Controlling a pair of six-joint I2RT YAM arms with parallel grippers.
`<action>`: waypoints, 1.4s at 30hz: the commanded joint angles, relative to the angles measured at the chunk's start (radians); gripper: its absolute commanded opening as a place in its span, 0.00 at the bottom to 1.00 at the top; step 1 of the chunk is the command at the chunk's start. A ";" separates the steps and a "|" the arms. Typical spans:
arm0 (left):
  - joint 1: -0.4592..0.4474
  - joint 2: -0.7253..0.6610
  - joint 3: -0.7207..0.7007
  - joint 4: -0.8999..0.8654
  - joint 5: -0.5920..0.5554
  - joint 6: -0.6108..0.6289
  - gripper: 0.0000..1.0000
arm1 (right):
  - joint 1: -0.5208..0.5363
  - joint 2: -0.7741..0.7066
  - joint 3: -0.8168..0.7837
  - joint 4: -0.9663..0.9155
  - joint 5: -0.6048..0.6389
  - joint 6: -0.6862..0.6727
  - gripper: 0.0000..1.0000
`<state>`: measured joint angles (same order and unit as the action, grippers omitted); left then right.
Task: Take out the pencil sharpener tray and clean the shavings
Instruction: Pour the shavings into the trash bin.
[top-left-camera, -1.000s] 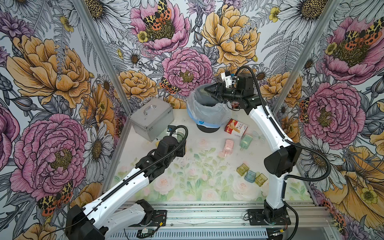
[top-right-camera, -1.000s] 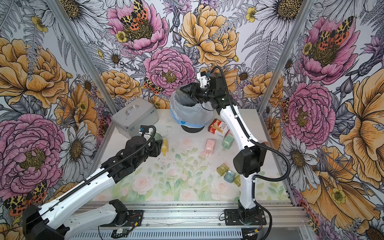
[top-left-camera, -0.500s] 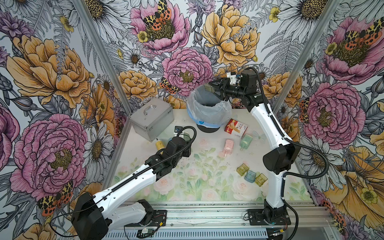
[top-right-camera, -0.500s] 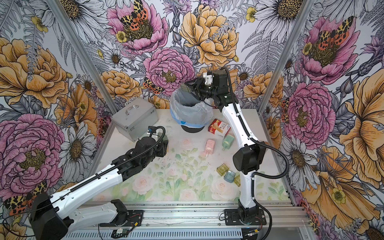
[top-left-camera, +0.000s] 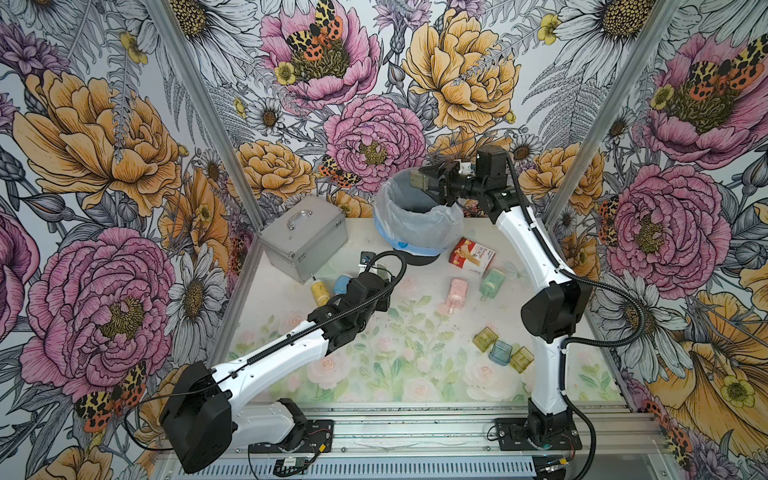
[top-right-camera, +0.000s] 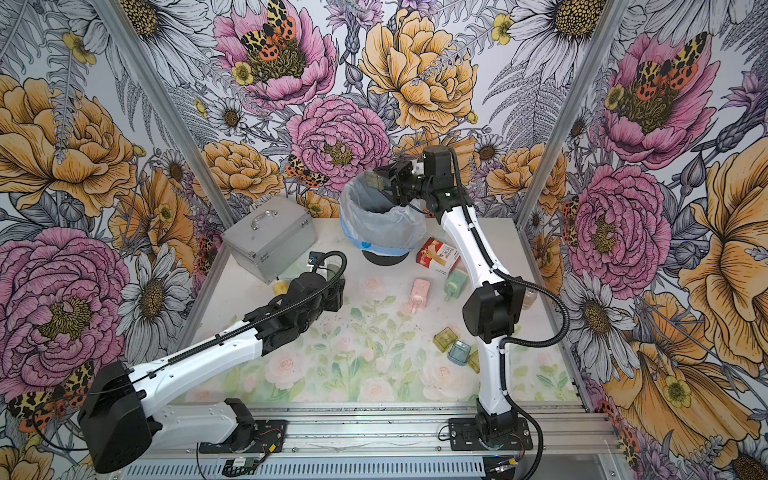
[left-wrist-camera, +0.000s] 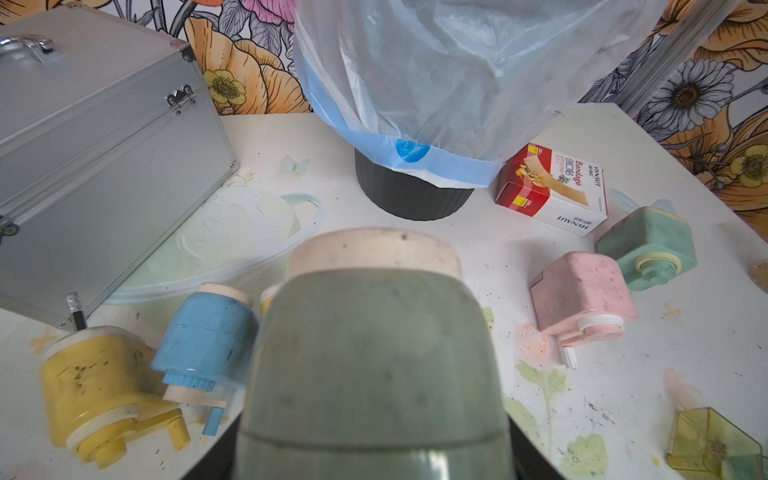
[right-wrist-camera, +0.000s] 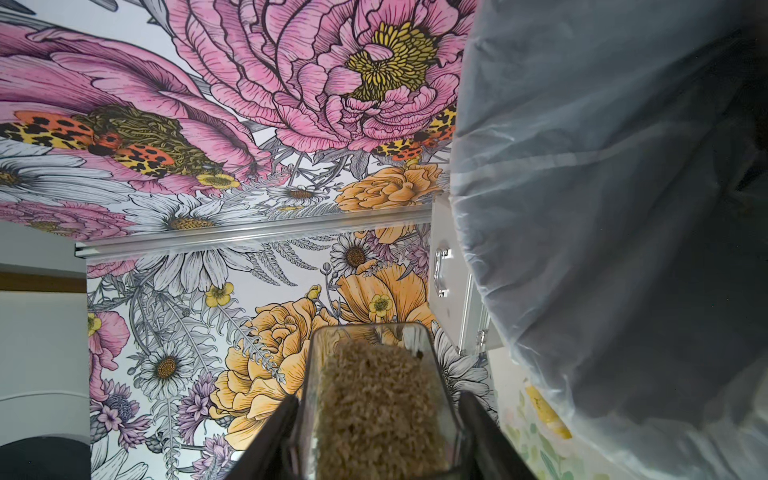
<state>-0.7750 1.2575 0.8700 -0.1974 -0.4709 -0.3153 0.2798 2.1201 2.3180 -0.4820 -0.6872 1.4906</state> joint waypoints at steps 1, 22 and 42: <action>-0.006 0.021 0.044 0.069 -0.033 0.000 0.00 | -0.008 0.015 0.010 0.016 0.012 0.063 0.39; -0.051 0.221 0.116 0.138 -0.082 -0.033 0.00 | 0.000 -0.046 -0.253 0.256 0.072 0.378 0.38; -0.037 0.459 0.106 0.367 -0.155 0.019 0.00 | 0.004 -0.143 -0.317 0.259 0.165 0.427 0.32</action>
<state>-0.8230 1.6974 0.9611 0.0792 -0.5911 -0.3069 0.2783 2.0251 2.0102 -0.2459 -0.5491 1.9156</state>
